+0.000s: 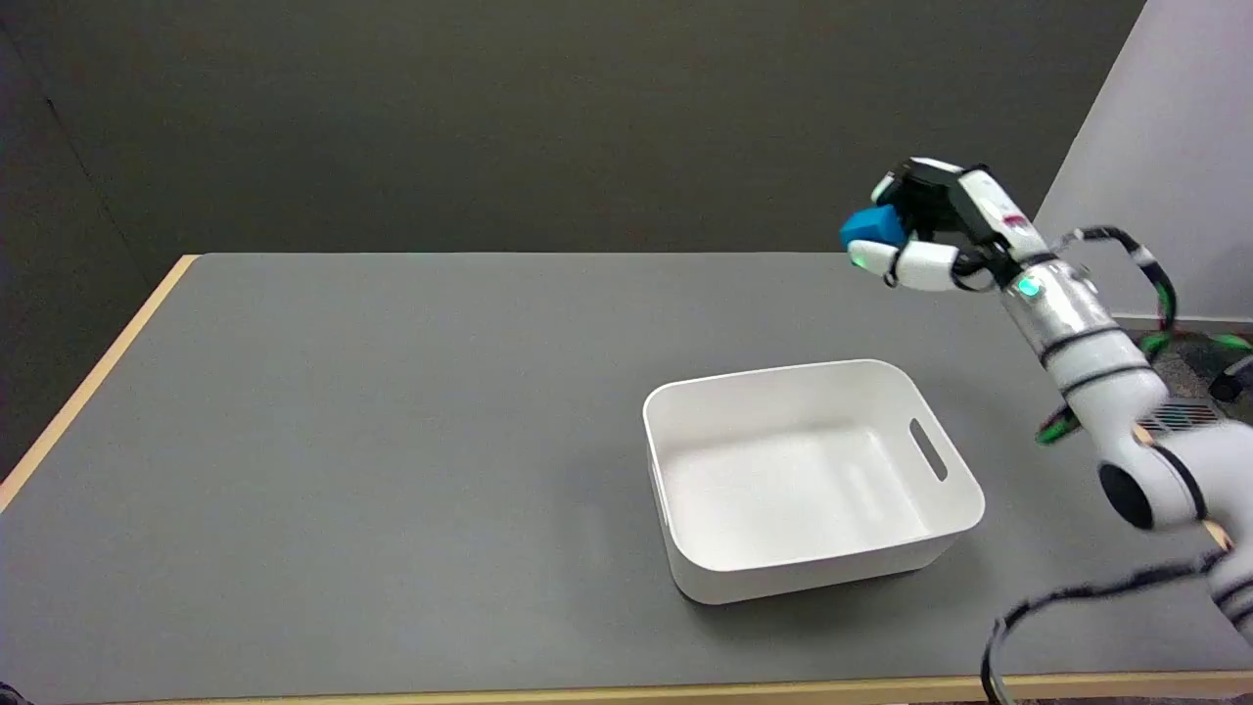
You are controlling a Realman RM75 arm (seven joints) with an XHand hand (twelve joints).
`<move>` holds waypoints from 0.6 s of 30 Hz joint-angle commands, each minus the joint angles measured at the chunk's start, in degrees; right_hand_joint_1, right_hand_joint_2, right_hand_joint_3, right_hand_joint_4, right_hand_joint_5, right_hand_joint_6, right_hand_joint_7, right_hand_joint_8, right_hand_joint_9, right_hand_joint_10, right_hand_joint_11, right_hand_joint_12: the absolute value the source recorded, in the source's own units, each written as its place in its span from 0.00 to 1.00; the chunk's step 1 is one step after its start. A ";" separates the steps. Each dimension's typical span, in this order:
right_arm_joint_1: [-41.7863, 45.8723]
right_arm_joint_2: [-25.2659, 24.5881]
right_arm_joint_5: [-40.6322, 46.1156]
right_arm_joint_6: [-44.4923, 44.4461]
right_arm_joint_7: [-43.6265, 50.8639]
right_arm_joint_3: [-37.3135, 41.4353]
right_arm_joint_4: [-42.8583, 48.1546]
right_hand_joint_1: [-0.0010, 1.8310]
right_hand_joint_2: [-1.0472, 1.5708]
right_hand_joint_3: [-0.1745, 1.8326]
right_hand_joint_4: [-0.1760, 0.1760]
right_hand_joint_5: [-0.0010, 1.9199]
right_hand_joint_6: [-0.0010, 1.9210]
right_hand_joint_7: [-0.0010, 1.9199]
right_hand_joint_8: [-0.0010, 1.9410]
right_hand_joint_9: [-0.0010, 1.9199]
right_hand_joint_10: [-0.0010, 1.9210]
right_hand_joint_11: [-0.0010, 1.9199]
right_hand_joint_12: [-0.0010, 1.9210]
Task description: Place blue wooden cube into white box.
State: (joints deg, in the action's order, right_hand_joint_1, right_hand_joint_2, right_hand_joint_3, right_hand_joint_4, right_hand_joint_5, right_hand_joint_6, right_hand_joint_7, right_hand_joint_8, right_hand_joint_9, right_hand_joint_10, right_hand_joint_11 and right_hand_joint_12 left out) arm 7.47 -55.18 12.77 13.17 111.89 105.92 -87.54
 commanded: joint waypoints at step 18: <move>39.30 -14.68 0.98 13.71 -5.08 0.65 -22.02 0.74 0.74 0.42 0.14 0.36 0.83 0.46 0.72 0.40 0.78 0.46 1.00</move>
State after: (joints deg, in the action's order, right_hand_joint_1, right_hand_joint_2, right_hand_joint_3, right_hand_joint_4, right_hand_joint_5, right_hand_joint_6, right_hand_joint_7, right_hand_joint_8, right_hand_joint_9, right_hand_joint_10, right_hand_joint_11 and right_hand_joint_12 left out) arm 35.80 -66.81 17.29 20.92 108.08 110.32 -103.52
